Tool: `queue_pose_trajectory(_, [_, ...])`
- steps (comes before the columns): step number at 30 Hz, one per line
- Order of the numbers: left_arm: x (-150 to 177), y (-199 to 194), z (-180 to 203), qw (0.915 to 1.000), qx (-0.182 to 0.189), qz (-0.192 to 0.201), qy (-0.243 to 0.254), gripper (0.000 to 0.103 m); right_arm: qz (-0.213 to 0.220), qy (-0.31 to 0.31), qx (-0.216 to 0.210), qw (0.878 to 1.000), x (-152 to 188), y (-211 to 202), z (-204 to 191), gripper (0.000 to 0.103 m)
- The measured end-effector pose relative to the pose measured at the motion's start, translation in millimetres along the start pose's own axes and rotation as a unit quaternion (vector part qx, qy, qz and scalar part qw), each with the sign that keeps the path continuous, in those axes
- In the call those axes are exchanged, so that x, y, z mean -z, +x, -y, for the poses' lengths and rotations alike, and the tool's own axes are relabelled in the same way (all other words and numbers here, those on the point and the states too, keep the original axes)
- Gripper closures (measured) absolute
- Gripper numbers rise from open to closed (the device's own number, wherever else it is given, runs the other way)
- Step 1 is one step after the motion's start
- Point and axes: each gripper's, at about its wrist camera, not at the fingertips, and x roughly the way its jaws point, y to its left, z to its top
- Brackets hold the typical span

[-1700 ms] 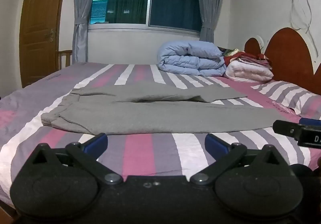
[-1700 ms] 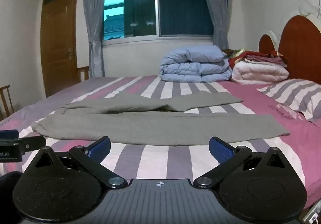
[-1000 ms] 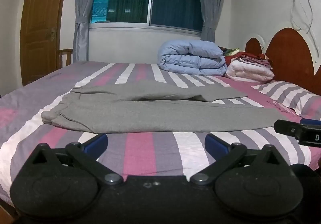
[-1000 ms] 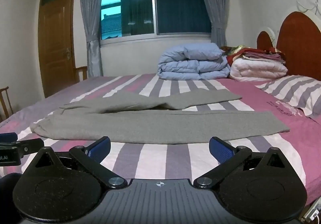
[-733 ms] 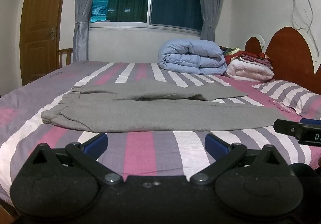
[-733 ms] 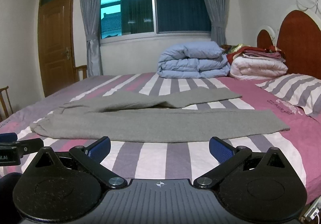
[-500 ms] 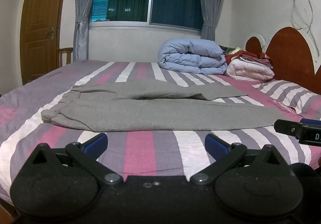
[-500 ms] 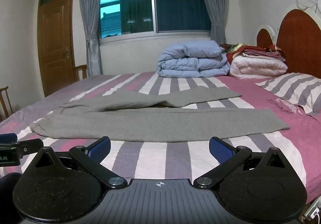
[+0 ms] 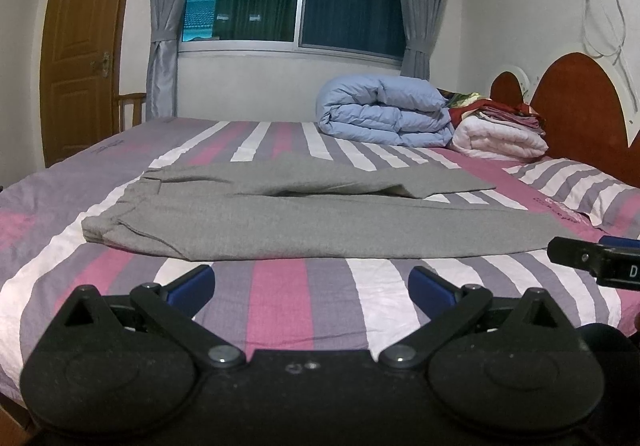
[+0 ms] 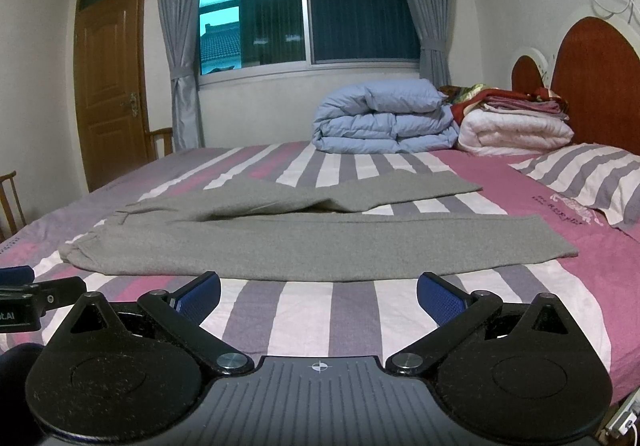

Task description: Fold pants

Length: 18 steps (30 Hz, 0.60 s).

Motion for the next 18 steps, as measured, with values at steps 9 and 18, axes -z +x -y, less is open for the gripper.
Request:
queue_pose_trajectory(9, [0.5, 0.4, -0.3, 1.0000, -0.001, 0.000, 0.000, 0.006, -0.001, 0.000, 0.000, 1.000, -0.4, 0.6, 0.2, 0.000])
queue_pose_trajectory(18, [1.0, 0.5, -1.1, 1.0000, -0.003, 0.000, -0.001, 0.006, -0.001, 0.000, 0.000, 1.000, -1.0, 0.5, 0.2, 0.000])
